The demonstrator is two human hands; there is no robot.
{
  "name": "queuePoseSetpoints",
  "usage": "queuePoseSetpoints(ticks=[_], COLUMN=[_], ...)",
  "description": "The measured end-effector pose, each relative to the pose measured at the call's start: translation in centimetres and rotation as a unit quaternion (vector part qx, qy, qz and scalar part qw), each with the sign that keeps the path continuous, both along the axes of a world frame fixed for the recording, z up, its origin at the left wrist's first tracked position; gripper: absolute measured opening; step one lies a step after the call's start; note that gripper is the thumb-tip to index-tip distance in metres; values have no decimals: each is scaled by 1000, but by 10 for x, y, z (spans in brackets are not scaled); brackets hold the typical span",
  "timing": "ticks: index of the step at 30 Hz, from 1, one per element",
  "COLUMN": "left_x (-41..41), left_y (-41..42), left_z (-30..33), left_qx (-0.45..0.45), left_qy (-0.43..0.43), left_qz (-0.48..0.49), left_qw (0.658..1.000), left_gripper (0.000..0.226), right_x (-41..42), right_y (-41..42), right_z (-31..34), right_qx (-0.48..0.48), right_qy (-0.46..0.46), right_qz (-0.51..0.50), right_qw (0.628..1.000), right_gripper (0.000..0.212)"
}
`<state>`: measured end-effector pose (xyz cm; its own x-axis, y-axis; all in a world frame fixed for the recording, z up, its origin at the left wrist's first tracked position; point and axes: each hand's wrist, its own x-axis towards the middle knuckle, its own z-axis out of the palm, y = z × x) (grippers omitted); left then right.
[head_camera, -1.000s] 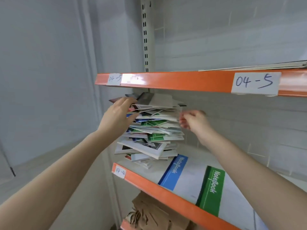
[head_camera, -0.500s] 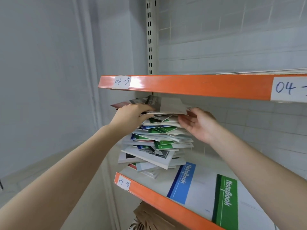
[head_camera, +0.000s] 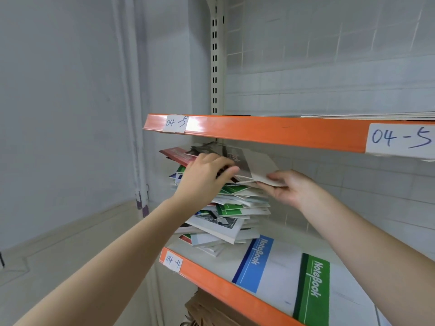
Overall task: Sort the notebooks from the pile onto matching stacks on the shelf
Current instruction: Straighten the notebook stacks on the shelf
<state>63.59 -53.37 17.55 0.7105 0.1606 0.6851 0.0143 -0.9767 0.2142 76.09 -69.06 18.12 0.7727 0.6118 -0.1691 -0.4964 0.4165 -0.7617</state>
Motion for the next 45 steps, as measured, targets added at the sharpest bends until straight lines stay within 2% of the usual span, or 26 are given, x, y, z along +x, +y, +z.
queuePoseSetpoints(ticks=[2, 4, 7, 11, 15, 18, 24, 29, 32, 37, 39, 42, 45], left_x=[-1, 2, 8, 20, 28, 36, 55, 49, 39, 23, 21, 17, 9], left_y=[9, 23, 37, 48, 54, 58, 60, 49, 28, -8, -17, -30, -50], left_z=[4, 6, 7, 17, 34, 42, 36, 31, 29, 15, 9, 5, 1], left_qx=[0, -10, -45, -91, -65, -50, -80, -78, -55, 13, 36, -8, -105], left_qy=[-2, 39, 72, 87, 142, 169, 220, 199, 185, 118, 115, 93, 67], left_qz=[79, 138, 157, 177, 226, 249, 237, 216, 189, 166, 159, 102, 33], left_qw=[997, 990, 984, 976, 962, 952, 943, 953, 963, 979, 980, 990, 992], left_gripper=[45, 48, 40, 32, 31, 38, 49, 57, 51, 35, 29, 22, 20], right_x=[1, 2, 2, 6, 17, 23, 25, 23, 23, 16, 9, 5, 3], right_y=[-9, -20, -35, -44, -49, -57, -60, -60, -52, -39, -36, -34, -37], right_z=[-1, -2, -7, -14, -21, -28, -34, -25, -23, -29, -29, -29, -31], right_qx=[-22, -47, -45, 2, 33, 44, 15, 25, 41, -15, 9, 55, 65], right_qy=[-1, 11, 36, 59, 75, 71, 39, 32, 34, 32, 60, 75, 69], right_qz=[-10, -26, -21, -34, -110, -113, -63, -93, -94, -37, -34, -54, -64], right_qw=[1000, 998, 998, 998, 991, 990, 997, 995, 994, 999, 998, 994, 993], right_gripper=[23, 13, 5, 13, 7, 6, 13, 6, 6, 7, 5, 5, 6])
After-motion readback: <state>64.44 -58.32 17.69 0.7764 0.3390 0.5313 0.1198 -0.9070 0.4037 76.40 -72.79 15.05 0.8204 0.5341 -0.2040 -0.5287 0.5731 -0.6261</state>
